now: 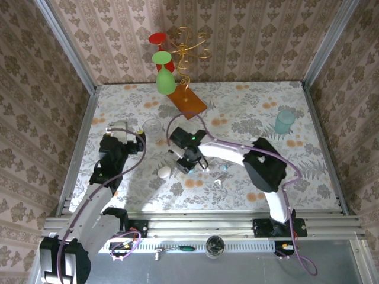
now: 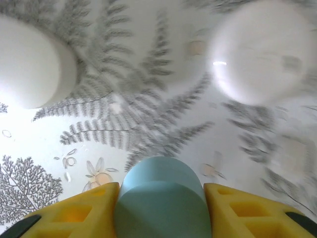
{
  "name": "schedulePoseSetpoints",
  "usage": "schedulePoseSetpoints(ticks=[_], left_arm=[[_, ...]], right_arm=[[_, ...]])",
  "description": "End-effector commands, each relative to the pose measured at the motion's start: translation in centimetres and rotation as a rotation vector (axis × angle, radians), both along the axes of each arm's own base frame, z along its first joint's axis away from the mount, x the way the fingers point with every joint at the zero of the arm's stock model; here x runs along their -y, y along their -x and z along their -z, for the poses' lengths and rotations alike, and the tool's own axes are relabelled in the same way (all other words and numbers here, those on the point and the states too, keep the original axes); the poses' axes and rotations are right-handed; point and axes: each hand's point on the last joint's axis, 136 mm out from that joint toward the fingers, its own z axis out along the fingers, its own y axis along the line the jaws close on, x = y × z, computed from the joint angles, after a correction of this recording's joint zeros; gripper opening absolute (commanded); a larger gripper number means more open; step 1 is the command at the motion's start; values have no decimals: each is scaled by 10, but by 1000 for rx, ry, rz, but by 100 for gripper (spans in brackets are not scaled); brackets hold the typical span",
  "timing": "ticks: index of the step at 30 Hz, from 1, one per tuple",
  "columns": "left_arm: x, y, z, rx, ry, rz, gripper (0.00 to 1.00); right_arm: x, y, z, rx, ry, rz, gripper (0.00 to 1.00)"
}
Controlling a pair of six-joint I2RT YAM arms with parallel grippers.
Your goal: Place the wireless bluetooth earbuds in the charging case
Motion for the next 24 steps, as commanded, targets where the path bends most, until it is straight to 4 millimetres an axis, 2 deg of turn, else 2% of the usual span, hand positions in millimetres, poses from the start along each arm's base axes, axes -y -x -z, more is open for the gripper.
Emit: schedulePoseSetpoints(ticks=[1,4,7,11,15,21,24], left_arm=[[28,0,-25,120,-19,115,100],[53,1,-34,175,-11,200,100],[82,4,-43,245,22,279,100],[131,12,-46,292,33,389,100],[173,20,-38,303,60,471,100],[227,27,-23,292,157,602,100],[244,24,-20,283,205,636,98]], right_arm=[[-2,-38,-55,118,-278,204,45],[19,-55,-74,125,-446,361,45],[39,-71,-90,43,-677,528,45],[67,-87,-103,12,-857,687,40],[90,-97,-112,-18,-991,818,39],[93,-96,-131,-106,-1147,858,35],[91,-94,-141,-126,-1180,841,34]])
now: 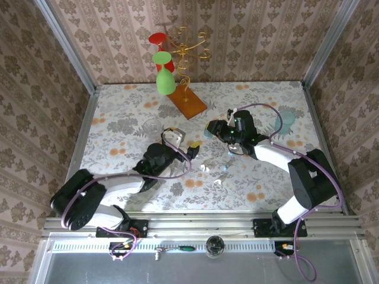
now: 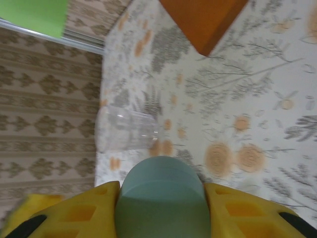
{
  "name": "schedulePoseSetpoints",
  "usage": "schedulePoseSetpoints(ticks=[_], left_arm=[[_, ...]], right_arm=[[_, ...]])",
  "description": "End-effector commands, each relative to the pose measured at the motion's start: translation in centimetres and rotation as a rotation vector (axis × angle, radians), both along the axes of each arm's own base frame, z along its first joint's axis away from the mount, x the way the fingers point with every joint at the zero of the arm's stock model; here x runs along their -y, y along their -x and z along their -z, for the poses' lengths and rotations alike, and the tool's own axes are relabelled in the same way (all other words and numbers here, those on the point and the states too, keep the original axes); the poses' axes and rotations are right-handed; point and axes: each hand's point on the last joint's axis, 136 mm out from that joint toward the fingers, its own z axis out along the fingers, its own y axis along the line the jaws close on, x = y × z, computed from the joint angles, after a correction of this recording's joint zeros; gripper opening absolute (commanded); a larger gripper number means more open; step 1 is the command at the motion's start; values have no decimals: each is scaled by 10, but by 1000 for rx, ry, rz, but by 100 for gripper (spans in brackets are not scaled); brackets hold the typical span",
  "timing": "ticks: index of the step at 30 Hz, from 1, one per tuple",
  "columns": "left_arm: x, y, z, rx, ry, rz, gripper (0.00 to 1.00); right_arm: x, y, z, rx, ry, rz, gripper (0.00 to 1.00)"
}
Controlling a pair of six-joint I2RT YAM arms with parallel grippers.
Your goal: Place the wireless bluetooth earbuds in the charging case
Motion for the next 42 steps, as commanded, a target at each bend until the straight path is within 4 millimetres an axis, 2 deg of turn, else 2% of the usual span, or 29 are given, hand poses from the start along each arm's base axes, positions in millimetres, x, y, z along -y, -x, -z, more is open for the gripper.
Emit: schedulePoseSetpoints(ticks=[1,5,10,16,24,27,31,33,36,38,41,42], left_arm=[[20,-4,-44,71,173,49,98],[30,-12,-41,50,202,64,95],[38,-20,-42,43,238,86,87],[39,-30,-46,34,287,94,74],[51,-28,-46,16,294,155,66],[51,-29,-45,7,291,156,54],[53,-28,-43,-15,278,170,30],[52,-27,-42,-33,278,177,22],[48,-26,-44,-86,305,204,13],[45,-24,-47,-137,329,239,12],[44,-13,-53,-214,354,324,12],[44,-8,-55,-248,360,358,12]], right_arm=[[-10,4,-40,50,-144,-30,34],[-15,11,-56,97,-185,-71,33],[-18,17,-66,122,-192,-106,32],[-22,24,-69,128,-199,-134,32],[-28,28,-71,131,-209,-169,32],[-28,28,-69,128,-211,-169,32],[-28,28,-72,136,-219,-165,32],[-27,28,-73,153,-212,-164,37],[-23,29,-78,214,-177,-170,61],[-17,31,-82,261,-140,-176,73],[-9,35,-84,341,-73,-220,81],[-6,42,-94,394,-54,-246,83]])
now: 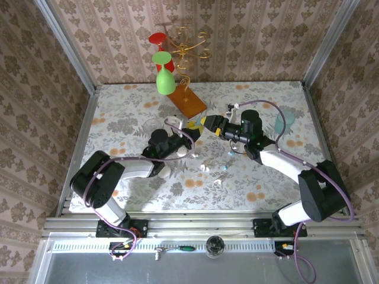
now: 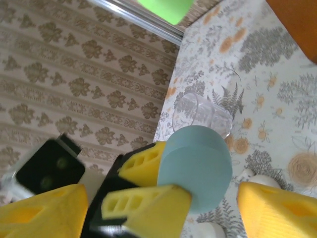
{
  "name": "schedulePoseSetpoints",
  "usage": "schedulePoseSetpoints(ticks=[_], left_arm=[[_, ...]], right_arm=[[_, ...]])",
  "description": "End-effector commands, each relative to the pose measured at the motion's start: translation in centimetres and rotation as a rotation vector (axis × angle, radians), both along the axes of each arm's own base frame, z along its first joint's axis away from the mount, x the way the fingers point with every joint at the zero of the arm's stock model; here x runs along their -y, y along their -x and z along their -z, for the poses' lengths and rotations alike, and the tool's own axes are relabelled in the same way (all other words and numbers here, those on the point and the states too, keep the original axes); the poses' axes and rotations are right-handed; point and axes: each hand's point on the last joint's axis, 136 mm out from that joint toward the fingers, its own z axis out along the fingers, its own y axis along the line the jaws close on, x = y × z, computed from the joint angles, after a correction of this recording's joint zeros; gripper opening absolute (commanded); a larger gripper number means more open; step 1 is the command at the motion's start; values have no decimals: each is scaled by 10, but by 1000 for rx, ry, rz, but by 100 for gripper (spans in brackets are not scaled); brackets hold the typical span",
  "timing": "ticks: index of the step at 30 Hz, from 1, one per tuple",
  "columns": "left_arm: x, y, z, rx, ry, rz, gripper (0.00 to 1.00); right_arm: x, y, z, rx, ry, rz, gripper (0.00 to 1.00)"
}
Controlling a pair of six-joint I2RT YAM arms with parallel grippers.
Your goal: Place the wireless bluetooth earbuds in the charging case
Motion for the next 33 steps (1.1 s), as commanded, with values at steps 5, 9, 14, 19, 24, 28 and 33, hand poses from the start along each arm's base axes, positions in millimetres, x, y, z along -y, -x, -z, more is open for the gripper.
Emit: schedulePoseSetpoints(ticks=[5,9,14,19,24,28,33], left_arm=[[9,49,-42,-192,87,358,12],[14,74,-52,-276,89,507,12],[19,87,-69,-320,160,612,11],[20,89,-80,-296,205,640,10],[22,90,-79,-301,205,647,10],[23,89,-75,-318,199,647,10],[24,83,-68,-329,198,623,16]], right_arm=[[15,36,-28,292,97,-238,81],[14,56,-35,370,93,-367,78],[10,66,-39,418,92,-448,71],[7,70,-44,418,62,-487,60],[6,73,-45,396,28,-512,48],[6,71,-47,390,22,-490,29],[7,65,-53,379,0,-449,17]])
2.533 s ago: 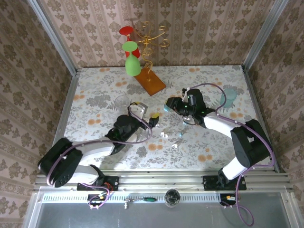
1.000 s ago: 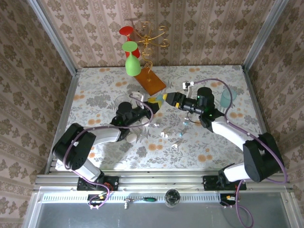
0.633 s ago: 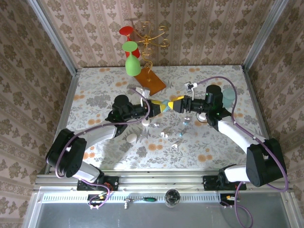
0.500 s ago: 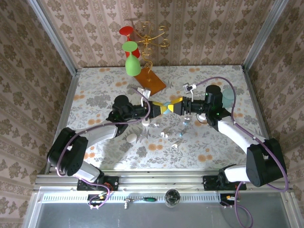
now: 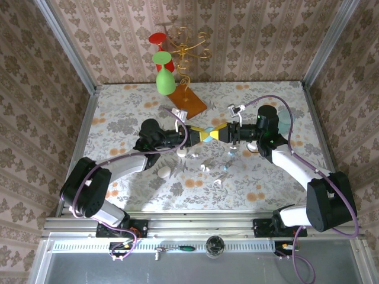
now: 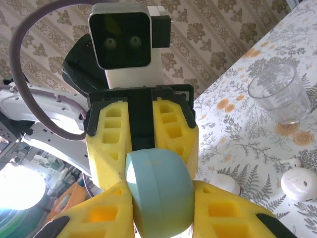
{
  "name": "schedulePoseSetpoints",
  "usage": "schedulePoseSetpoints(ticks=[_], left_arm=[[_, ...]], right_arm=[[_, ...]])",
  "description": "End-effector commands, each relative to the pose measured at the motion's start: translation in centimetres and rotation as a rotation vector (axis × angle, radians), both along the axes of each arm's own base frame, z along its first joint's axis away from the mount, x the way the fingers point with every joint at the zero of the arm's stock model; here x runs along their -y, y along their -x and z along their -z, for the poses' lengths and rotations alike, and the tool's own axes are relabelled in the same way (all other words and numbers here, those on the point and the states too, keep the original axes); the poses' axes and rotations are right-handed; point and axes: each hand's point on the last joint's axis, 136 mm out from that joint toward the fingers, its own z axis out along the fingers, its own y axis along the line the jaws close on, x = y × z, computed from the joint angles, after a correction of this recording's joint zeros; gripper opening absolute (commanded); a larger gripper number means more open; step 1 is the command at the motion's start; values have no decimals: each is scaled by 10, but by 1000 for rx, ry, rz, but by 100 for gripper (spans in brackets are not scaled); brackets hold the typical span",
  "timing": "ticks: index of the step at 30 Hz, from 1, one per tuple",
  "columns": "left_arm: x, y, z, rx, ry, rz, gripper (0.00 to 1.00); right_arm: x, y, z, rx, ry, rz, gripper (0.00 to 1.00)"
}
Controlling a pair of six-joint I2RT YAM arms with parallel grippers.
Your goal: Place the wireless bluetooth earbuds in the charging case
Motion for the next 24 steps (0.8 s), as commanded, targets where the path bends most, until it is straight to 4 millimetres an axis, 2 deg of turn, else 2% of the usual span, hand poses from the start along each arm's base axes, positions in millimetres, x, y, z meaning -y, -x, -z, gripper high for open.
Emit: schedulePoseSetpoints(ticks=[1,3,6,9,11,15,18,24], left_arm=[[5,-4,-2,12,12,1,19],[4,-8,-1,18,20,-20,30],[0,-17,-6,63,57,-86,57],[-11,-28,-14,151,111,-181,78],[-20,-36,-14,218,122,-261,86],[-34,-49,-7,420,72,-423,95],[-38,-52,7,593,3,-480,98],[-29,-52,29,870,-98,-485,95]], right_arm=[[-1,-7,-15,20,-36,35,15],[0,-12,-16,-15,-45,63,11],[2,-20,-14,-84,-50,106,10],[7,-34,-4,-208,-46,178,8],[10,-40,-1,-284,-69,207,8],[15,-44,6,-418,-105,245,6],[17,-45,13,-498,-118,262,6],[22,-47,23,-648,-167,305,5]])
